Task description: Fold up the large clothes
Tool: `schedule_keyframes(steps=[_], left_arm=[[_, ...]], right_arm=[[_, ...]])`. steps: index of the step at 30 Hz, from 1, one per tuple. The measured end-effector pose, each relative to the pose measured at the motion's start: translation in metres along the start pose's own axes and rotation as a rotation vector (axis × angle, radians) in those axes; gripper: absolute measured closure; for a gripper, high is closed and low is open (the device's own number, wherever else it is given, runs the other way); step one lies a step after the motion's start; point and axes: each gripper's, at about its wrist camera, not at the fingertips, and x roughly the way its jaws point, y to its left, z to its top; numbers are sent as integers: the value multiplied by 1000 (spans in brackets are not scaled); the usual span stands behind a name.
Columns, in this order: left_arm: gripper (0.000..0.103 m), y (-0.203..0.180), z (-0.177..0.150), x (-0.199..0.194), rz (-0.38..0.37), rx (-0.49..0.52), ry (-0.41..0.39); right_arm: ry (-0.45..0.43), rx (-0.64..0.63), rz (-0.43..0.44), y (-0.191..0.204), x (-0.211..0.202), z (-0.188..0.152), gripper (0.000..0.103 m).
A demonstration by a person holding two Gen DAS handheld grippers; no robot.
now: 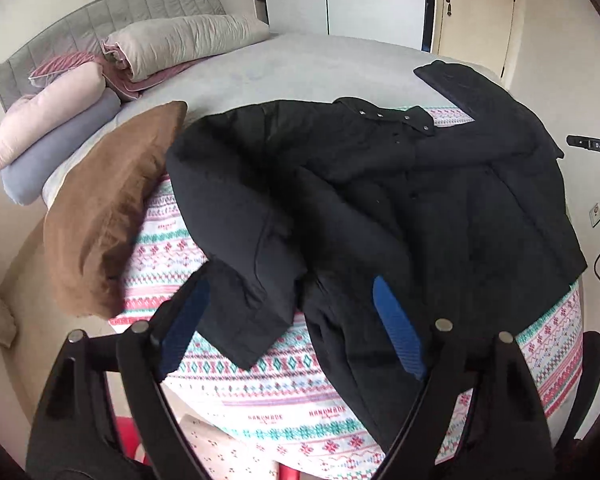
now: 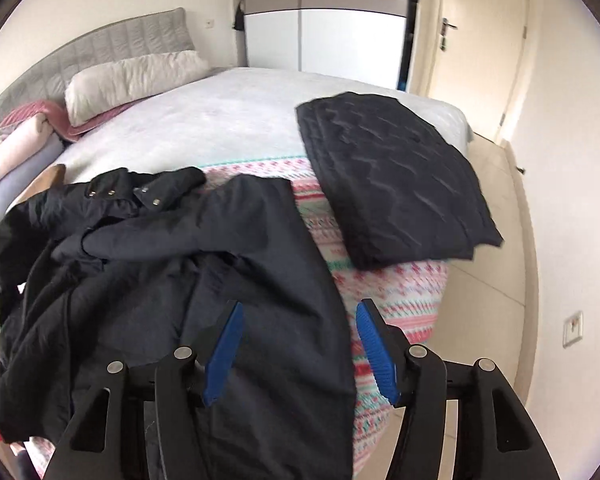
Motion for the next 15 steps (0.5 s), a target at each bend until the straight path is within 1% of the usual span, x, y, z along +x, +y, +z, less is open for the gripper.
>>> schedule_keyframes(steps=[2,5,7,9,11,13,15], left_arm=[[19,12,37,29,35,12,3],[19,34,83,81,119,37,22],[19,56,106,116,174,49,45],[19,77,121,148,205,35,78],[19,99,127,176,199,-9,126],[19,120,127,197,156,-71,177],[23,134,123,215,104,-136,214]], right_arm=[[10,-53,51,28,16,31,37],[49,-125,105,67,55,69,35],[92,-164,126,87,90,90,35],[138,-192,134,101,131,110,35],[204,-209,146,107,170,121,35],[264,-222,147,107,206,128,35],[314,-239,150,105,237,132,35]])
